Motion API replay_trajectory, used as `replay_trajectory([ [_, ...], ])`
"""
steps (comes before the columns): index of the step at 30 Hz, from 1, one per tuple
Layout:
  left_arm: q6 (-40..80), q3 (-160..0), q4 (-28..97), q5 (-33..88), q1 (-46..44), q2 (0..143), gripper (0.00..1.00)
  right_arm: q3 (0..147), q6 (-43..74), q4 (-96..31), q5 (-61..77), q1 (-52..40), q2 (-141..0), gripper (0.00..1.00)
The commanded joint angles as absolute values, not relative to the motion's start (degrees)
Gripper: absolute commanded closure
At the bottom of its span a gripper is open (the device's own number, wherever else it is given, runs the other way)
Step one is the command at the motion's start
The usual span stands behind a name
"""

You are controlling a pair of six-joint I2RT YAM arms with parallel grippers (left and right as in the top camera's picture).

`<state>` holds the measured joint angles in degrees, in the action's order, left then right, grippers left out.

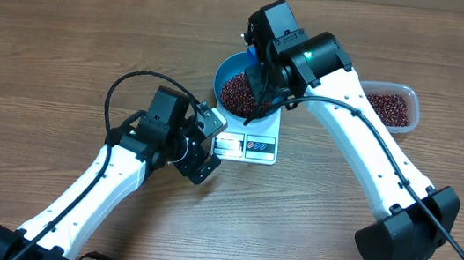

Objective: Scoop item into bowl and weigh 150g on scale
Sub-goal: 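Tip the scoop slowly to trickle beans into the teal bowl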

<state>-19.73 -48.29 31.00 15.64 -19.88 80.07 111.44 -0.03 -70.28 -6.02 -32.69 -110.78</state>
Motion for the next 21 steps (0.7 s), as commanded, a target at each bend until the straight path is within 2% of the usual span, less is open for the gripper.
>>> replay_trajectory([
  [1,-20.2,-48.0,30.8,16.1,-20.3,80.4,0.0,112.9,-0.8,-70.1,-6.6,-32.9,-109.3,0.96],
  [21,-20.2,-48.0,30.9,16.1,-20.3,80.4,0.0,112.9,-3.1,-70.1,-7.5,-32.9,-109.3,0.96],
])
